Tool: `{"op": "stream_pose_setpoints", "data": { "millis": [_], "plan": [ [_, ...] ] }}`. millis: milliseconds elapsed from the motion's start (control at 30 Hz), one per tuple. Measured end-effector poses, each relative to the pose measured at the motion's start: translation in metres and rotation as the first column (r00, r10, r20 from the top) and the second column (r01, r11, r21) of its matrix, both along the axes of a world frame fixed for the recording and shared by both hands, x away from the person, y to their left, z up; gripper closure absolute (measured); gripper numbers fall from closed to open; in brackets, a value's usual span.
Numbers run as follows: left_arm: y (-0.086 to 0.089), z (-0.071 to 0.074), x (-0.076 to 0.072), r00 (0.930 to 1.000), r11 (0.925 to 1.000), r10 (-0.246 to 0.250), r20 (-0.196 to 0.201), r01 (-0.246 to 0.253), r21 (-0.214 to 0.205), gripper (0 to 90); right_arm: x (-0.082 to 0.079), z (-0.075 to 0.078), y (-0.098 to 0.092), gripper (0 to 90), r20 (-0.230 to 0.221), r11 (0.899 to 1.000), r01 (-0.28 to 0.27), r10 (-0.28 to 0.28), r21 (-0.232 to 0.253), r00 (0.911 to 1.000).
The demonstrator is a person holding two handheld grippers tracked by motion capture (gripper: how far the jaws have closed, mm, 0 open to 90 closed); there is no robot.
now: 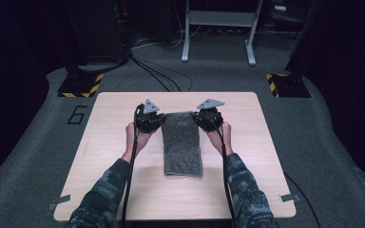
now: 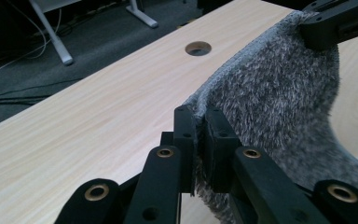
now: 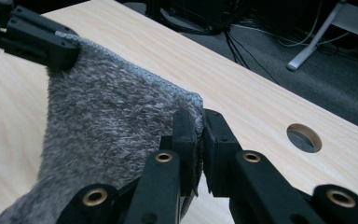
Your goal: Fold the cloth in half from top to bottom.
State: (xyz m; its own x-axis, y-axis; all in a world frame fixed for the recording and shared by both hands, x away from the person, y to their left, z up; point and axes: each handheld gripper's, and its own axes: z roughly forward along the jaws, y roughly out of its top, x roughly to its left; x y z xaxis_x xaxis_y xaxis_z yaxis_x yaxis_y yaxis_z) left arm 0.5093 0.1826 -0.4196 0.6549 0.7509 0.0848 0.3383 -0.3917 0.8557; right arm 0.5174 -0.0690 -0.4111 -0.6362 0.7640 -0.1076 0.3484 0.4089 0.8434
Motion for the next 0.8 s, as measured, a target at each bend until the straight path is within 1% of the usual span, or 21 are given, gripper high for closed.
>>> {"op": "stream_pose_setpoints", "data": {
  "millis": [33,67,100,133,167,200,233,267,300,333,400,433,467,500,533,567,667,700,733,767,800],
  "plan": [
    [0.000,0.000,-0.004,1.0000,1.0000,-0.008,0.000,0.008,-0.003,84.5,-0.004,-0.001,-0.001,84.3,-0.001,1.000,-0.005,0.005,-0.005,1.0000],
    [-0.001,-0.001,-0.007,0.9999,0.9999,-0.014,0.008,0.014,0.002,84.5,-0.007,-0.003,-0.003,84.2,0.005,1.000,-0.012,0.012,-0.012,0.9999],
    [-0.002,-0.001,-0.010,0.9997,0.9997,-0.022,0.008,0.022,0.010,84.5,-0.011,-0.004,-0.004,84.2,0.007,1.000,-0.019,0.019,-0.016,0.9998],
    [-0.003,-0.001,-0.014,0.9996,0.9996,-0.028,0.007,0.028,0.006,84.5,-0.014,-0.005,-0.005,84.2,0.005,1.000,-0.021,0.021,-0.014,0.9998],
    [-0.004,-0.002,-0.016,0.9993,0.9994,-0.031,0.019,0.031,0.014,84.5,-0.017,-0.007,-0.006,84.2,0.007,0.999,-0.026,0.026,-0.019,0.9996],
    [-0.004,-0.003,-0.018,0.9991,0.9990,-0.040,0.013,0.040,0.021,84.4,-0.020,-0.008,-0.007,84.2,0.008,0.999,-0.032,0.032,-0.021,0.9995],
    [-0.005,-0.004,-0.020,0.9991,0.9991,-0.038,0.020,0.037,0.021,84.4,-0.023,-0.009,-0.008,84.2,0.003,0.999,-0.030,0.030,-0.015,0.9995],
    [-0.005,-0.005,-0.020,0.9989,0.9986,-0.042,0.020,0.042,0.032,84.4,-0.026,-0.010,-0.009,84.2,0.004,0.999,-0.032,0.032,-0.013,0.9995],
    [-0.005,-0.007,-0.020,0.9989,0.9984,-0.045,0.010,0.045,0.034,84.4,-0.027,-0.011,-0.009,84.1,0.006,0.999,-0.036,0.036,-0.012,0.9993],
    [-0.005,-0.008,-0.019,0.9991,0.9986,-0.042,0.009,0.042,0.034,84.4,-0.028,-0.012,-0.010,84.1,0.007,0.999,-0.041,0.041,-0.018,0.9991],
    [-0.004,-0.011,-0.018,0.9994,0.9992,-0.034,0.005,0.034,0.021,84.4,-0.029,-0.013,-0.009,84.1,0.002,0.999,-0.041,0.041,-0.015,0.9992],
    [-0.004,-0.011,-0.018,0.9993,0.9991,-0.038,0.001,0.038,0.019,84.3,-0.029,-0.014,-0.009,84.1,-0.003,0.999,-0.039,0.039,-0.017,0.9992],
    [-0.004,-0.012,-0.019,0.9993,0.9990,-0.037,0.001,0.037,0.023,84.3,-0.029,-0.015,-0.009,84.1,0.002,0.999,-0.050,0.050,-0.022,0.9988],
    [-0.004,-0.013,-0.020,0.9992,0.9990,-0.039,-0.004,0.039,0.021,84.3,-0.030,-0.016,-0.009,84.0,-0.008,0.999,-0.043,0.043,-0.017,0.9990],
    [-0.003,-0.014,-0.022,0.9988,0.9986,-0.047,-0.012,0.048,0.023,84.3,-0.031,-0.017,-0.009,84.0,-0.006,0.999,-0.049,0.049,-0.017,0.9988],
    [-0.003,-0.016,-0.024,0.9987,0.9983,-0.050,-0.008,0.050,0.027,84.3,-0.033,-0.018,-0.009,84.0,-0.007,0.999,-0.049,0.048,-0.020,0.9988],
    [-0.003,-0.019,-0.028,0.9980,0.9975,-0.062,-0.017,0.062,0.033,84.2,-0.039,-0.022,-0.010,83.9,-0.011,0.998,-0.054,0.054,-0.021,0.9985],
    [-0.003,-0.020,-0.030,0.9977,0.9973,-0.065,-0.018,0.066,0.033,84.1,-0.041,-0.023,-0.010,83.9,-0.013,0.998,-0.064,0.064,-0.025,0.9979],
    [-0.003,-0.021,-0.032,0.9974,0.9970,-0.068,-0.024,0.069,0.036,84.0,-0.042,-0.025,-0.010,83.9,-0.005,0.997,-0.067,0.067,-0.025,0.9977],
    [-0.004,-0.023,-0.034,0.9970,0.9967,-0.072,-0.030,0.073,0.035,83.9,-0.044,-0.026,-0.011,83.8,-0.007,0.998,-0.066,0.065,-0.024,0.9978],
    [-0.004,-0.024,-0.036,0.9971,0.9966,-0.072,-0.025,0.073,0.037,83.9,-0.047,-0.027,-0.011,83.8,-0.014,0.997,-0.066,0.065,-0.027,0.9978]
  ]
}}
